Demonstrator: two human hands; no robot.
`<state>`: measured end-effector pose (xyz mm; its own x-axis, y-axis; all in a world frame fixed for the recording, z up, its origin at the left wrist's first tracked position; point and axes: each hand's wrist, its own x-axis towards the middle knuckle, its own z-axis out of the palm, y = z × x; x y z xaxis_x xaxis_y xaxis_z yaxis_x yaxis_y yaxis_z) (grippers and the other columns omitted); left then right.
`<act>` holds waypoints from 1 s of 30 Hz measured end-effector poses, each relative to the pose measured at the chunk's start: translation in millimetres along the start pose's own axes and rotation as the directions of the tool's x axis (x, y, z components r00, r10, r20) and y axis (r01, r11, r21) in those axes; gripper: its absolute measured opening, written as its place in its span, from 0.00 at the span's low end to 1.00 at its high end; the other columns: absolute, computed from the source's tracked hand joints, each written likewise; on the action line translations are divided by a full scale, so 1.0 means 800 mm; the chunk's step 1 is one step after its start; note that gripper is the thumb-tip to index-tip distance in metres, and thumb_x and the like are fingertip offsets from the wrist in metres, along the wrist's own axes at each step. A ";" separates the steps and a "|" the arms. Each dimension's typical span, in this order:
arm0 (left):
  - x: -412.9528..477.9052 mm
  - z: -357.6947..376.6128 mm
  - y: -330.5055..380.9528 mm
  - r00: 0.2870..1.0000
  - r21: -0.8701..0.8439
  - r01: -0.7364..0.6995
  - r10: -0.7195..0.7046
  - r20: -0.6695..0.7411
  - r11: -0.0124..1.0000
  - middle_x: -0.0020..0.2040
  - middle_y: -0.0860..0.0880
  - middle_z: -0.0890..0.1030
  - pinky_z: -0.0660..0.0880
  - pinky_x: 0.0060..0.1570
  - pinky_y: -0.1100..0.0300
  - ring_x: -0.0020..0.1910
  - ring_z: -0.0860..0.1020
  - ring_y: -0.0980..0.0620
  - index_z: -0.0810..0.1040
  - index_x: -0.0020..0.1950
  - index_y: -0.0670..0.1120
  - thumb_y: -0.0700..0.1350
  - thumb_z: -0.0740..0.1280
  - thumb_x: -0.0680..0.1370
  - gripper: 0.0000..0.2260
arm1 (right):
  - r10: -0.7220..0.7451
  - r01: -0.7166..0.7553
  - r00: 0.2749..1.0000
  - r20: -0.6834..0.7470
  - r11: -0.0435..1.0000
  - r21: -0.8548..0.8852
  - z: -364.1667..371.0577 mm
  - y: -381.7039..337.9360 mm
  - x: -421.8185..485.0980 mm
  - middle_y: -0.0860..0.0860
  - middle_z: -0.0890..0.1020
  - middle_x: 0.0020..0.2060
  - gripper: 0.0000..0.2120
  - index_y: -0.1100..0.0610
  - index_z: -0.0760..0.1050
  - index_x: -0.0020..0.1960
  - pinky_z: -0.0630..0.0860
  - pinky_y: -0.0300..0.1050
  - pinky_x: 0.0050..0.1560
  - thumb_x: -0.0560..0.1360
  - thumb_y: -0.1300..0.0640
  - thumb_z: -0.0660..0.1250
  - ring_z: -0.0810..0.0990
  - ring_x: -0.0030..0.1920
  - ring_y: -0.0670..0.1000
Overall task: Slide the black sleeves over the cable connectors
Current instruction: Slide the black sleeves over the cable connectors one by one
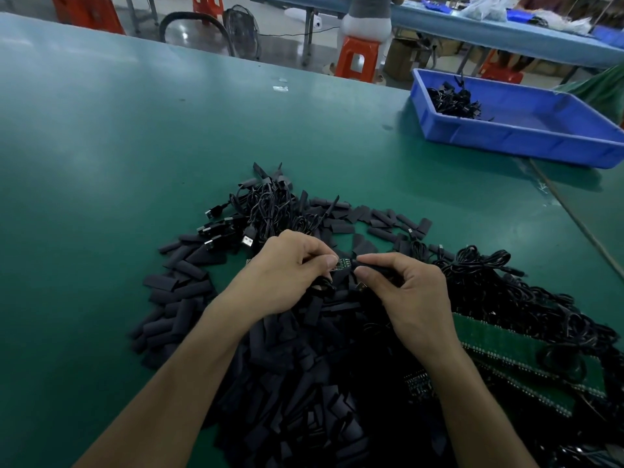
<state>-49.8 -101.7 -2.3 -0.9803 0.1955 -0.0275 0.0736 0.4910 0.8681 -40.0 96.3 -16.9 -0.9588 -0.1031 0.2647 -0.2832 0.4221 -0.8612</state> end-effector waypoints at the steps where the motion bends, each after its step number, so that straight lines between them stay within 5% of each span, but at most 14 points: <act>1: 0.000 0.000 0.000 1.000 -0.013 0.000 0.000 0.005 1.000 0.38 0.56 0.85 0.82 0.50 0.45 0.39 0.84 0.52 0.83 0.46 0.56 0.48 0.66 0.82 0.08 | -0.002 0.002 1.000 -0.004 1.000 0.008 0.000 0.000 0.000 0.35 0.85 0.40 0.10 0.42 0.82 0.47 0.76 0.28 0.41 0.73 0.57 0.76 0.84 0.39 0.37; 6: 0.002 -0.001 -0.003 1.000 -0.105 0.002 0.001 0.026 0.994 0.37 0.53 0.84 0.82 0.51 0.45 0.36 0.82 0.56 0.84 0.47 0.53 0.46 0.66 0.82 0.08 | -0.012 0.012 1.000 0.006 0.999 0.038 -0.004 -0.001 0.002 0.37 0.85 0.41 0.11 0.41 0.82 0.48 0.77 0.30 0.44 0.72 0.56 0.76 0.84 0.42 0.39; 13: 0.001 -0.004 -0.006 0.998 -0.206 0.016 -0.005 0.055 0.978 0.35 0.53 0.84 0.76 0.40 0.69 0.34 0.81 0.60 0.84 0.46 0.51 0.43 0.67 0.82 0.08 | 0.049 -0.063 0.992 0.117 0.990 0.126 -0.010 -0.005 0.004 0.42 0.87 0.43 0.13 0.41 0.83 0.50 0.83 0.44 0.48 0.66 0.45 0.75 0.86 0.45 0.45; 19: 0.002 -0.005 -0.006 0.996 -0.168 -0.012 0.026 0.082 0.986 0.36 0.52 0.85 0.79 0.43 0.64 0.36 0.82 0.58 0.84 0.48 0.51 0.43 0.67 0.82 0.08 | 0.057 -0.067 0.985 0.160 0.996 0.052 -0.010 -0.006 0.007 0.40 0.86 0.45 0.14 0.44 0.84 0.51 0.83 0.43 0.50 0.66 0.45 0.75 0.85 0.46 0.42; 25: 0.000 -0.006 -0.006 0.993 -0.272 -0.008 0.039 0.111 0.962 0.37 0.50 0.86 0.74 0.41 0.71 0.37 0.82 0.59 0.81 0.53 0.47 0.43 0.69 0.80 0.03 | 0.029 -0.080 0.970 0.242 0.976 0.202 -0.016 -0.009 0.009 0.47 0.88 0.44 0.13 0.44 0.86 0.50 0.82 0.40 0.46 0.66 0.48 0.77 0.87 0.45 0.48; 30: -0.002 -0.004 -0.003 0.992 -0.305 0.018 0.021 0.123 0.952 0.38 0.47 0.87 0.75 0.43 0.57 0.38 0.82 0.50 0.76 0.51 0.46 0.43 0.71 0.79 0.05 | 0.007 -0.054 0.971 0.241 0.980 0.190 -0.009 -0.007 0.007 0.46 0.88 0.44 0.14 0.47 0.85 0.52 0.81 0.39 0.47 0.67 0.49 0.76 0.87 0.46 0.48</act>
<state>-49.0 -106.3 -2.7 -0.9486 0.3086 -0.0700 -0.0032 0.2120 0.9773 -43.7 99.7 -7.2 -0.9381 -0.3139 0.1464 -0.2300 0.2483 -0.9410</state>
